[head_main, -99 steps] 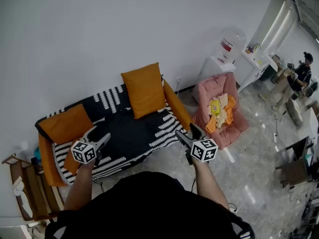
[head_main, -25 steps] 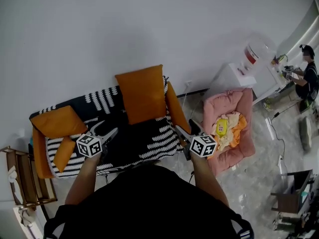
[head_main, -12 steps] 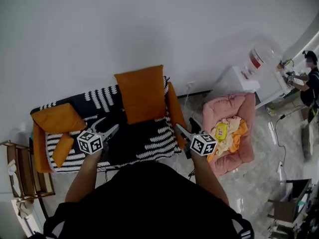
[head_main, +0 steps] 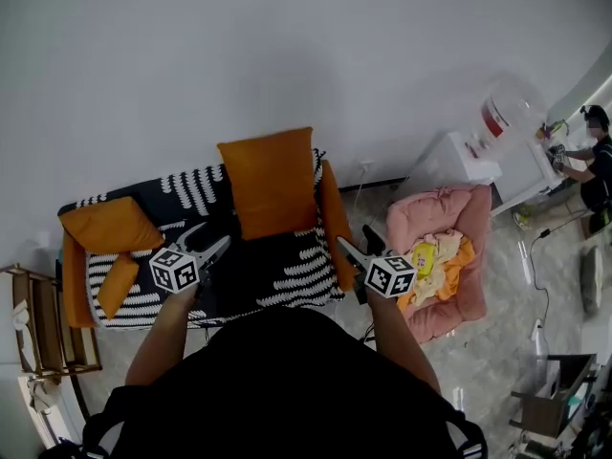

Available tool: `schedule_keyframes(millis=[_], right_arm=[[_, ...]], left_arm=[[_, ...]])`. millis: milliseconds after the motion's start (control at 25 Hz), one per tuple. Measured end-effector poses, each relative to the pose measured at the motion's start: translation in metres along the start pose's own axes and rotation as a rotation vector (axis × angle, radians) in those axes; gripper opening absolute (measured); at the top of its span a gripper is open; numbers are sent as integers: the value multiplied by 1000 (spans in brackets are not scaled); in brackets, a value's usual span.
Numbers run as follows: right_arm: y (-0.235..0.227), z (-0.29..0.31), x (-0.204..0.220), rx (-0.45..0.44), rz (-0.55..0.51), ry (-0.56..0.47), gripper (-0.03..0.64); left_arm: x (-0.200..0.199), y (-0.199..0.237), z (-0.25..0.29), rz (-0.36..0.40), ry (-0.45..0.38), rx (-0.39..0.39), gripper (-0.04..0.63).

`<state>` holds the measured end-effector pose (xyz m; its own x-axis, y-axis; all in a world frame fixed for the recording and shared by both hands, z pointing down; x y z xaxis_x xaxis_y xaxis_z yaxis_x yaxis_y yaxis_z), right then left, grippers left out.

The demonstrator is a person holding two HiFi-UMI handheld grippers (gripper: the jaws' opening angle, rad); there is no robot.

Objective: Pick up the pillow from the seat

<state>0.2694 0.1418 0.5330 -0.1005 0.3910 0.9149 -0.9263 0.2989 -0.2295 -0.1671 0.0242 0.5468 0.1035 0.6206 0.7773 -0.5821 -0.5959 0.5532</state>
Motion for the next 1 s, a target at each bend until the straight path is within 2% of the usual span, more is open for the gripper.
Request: schedule_keyframes(millis=[320,1000], right_arm=[[-9,1,-1,-6,-1,17,393],[-5,30,-7,-2,15,36,393]], left_arm=[[3,5,12,-35,-4,9,317],[-10,27,26,-56,36,21,317]])
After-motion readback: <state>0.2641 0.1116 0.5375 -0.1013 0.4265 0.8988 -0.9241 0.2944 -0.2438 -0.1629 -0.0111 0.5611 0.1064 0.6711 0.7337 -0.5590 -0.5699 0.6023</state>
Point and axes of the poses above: the fingertips, and each gripper's own axes: z forward along the fingers, y to its left, x out of its underside, the point moved 10 cm from there along -z, backward along the fingers, and after that the axes turned 11 degrees about -z, right-handed, at the moved point
